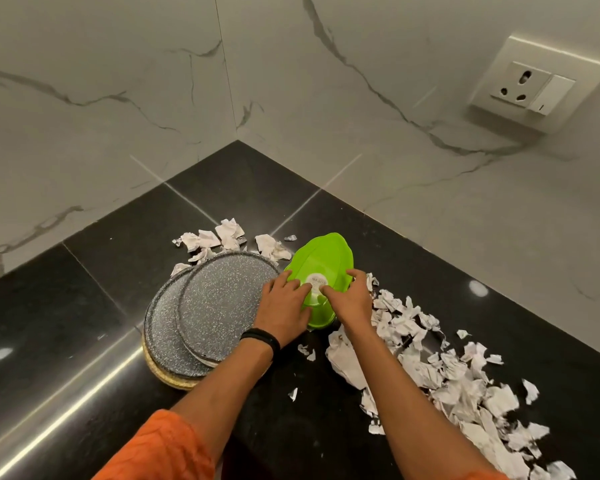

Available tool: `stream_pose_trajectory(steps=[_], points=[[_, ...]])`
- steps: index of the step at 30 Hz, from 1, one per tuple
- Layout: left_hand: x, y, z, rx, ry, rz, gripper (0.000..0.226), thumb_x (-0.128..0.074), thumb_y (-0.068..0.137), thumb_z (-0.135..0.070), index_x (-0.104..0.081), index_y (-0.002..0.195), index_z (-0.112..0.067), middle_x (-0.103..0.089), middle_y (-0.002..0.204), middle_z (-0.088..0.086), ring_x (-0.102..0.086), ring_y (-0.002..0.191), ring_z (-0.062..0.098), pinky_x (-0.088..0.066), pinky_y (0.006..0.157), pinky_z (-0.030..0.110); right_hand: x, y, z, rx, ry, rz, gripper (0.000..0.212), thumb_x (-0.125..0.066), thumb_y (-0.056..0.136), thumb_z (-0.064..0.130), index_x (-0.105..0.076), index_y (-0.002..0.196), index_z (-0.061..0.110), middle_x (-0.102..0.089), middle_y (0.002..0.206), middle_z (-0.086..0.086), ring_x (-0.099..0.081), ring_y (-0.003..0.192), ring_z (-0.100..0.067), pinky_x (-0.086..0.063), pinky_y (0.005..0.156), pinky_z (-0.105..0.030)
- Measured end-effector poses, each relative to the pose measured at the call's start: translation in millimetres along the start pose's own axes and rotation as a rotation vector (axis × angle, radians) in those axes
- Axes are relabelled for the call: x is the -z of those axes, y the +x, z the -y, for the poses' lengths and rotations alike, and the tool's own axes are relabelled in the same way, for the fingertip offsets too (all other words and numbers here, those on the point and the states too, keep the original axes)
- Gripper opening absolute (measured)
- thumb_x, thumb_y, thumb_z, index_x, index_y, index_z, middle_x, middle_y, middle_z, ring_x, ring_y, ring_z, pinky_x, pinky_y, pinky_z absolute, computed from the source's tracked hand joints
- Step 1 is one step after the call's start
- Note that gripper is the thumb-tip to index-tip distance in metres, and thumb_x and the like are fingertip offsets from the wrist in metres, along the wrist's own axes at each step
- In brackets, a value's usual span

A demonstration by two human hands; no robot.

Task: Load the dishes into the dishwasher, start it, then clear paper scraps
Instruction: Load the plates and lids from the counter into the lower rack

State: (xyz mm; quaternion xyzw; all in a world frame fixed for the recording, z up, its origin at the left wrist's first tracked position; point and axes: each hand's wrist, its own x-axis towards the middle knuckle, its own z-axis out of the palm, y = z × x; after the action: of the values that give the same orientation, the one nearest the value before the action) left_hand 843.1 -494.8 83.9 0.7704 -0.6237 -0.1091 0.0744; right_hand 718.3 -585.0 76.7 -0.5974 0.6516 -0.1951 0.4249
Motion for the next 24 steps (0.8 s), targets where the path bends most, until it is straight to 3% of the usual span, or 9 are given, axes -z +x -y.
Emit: stream_pose_trajectory(steps=[5,9,11,15,18,22,24], points=[[2,5,7,-0.001,-0.056,-0.027,0.051,-0.059,0.096,-0.041,-0.052,0.144,-0.028,-0.057,0.143,-0.006,-0.032,0.149,0.019,-0.018,0.117,0.038,-4,3,1,-0.114,0.256,-0.069,0.068,-0.089,0.075,0.022,-0.048,0.13,0.022,-0.061,0.12,-0.003,-0.062,0.107,-0.024,-0.049,0.086,-0.035],[0,6,10,0.0,-0.099,-0.068,0.046,-0.063,0.094,-0.037,-0.06,0.138,-0.025,-0.063,0.138,-0.002,-0.041,0.144,0.022,-0.023,0.116,0.04,-3,15,-7,-0.207,0.49,-0.084,0.066,-0.09,0.071,0.005,-0.049,0.121,0.021,-0.064,0.121,-0.008,-0.065,0.104,-0.022,-0.055,0.096,-0.044],[1,5,11,-0.001,-0.117,-0.089,0.044,-0.063,0.094,-0.036,-0.061,0.136,-0.024,-0.063,0.136,-0.001,-0.043,0.142,0.022,-0.024,0.115,0.04,-1,20,-6,-0.225,0.524,-0.074,0.067,-0.09,0.072,0.004,-0.052,0.127,0.014,-0.065,0.12,-0.011,-0.065,0.102,-0.022,-0.055,0.094,-0.041],[4,4,12,-0.013,-0.121,-0.096,0.043,-0.06,0.096,-0.038,-0.059,0.138,-0.026,-0.061,0.139,-0.003,-0.04,0.143,0.019,-0.022,0.116,0.039,-2,24,-1,-0.21,0.511,-0.054,0.066,-0.093,0.07,0.01,-0.058,0.126,0.007,-0.07,0.112,-0.012,-0.067,0.091,-0.022,-0.055,0.08,-0.035],[5,3,14,-0.011,-0.124,-0.107,0.042,-0.058,0.098,-0.039,-0.059,0.138,-0.028,-0.06,0.141,-0.004,-0.039,0.144,0.019,-0.021,0.116,0.038,-3,27,2,-0.223,0.483,-0.051,0.063,-0.095,0.067,0.017,-0.055,0.116,0.017,-0.068,0.105,-0.007,-0.066,0.09,-0.021,-0.057,0.085,-0.039],[2,2,13,-0.017,-0.113,-0.105,0.044,-0.059,0.097,-0.041,-0.058,0.139,-0.029,-0.059,0.141,-0.003,-0.041,0.141,0.019,-0.022,0.116,0.039,-5,24,5,-0.182,0.254,-0.056,0.08,-0.099,0.051,0.048,-0.051,0.111,0.025,-0.068,0.106,-0.001,-0.068,0.098,-0.024,-0.059,0.086,-0.048],[1,1,13,-0.023,-0.111,-0.105,0.046,-0.06,0.096,-0.041,-0.057,0.14,-0.029,-0.058,0.141,-0.003,-0.042,0.141,0.019,-0.022,0.115,0.039,-4,23,4,-0.157,0.216,-0.059,0.08,-0.099,0.054,0.044,-0.055,0.117,0.02,-0.066,0.106,-0.001,-0.067,0.099,-0.024,-0.058,0.087,-0.045]])
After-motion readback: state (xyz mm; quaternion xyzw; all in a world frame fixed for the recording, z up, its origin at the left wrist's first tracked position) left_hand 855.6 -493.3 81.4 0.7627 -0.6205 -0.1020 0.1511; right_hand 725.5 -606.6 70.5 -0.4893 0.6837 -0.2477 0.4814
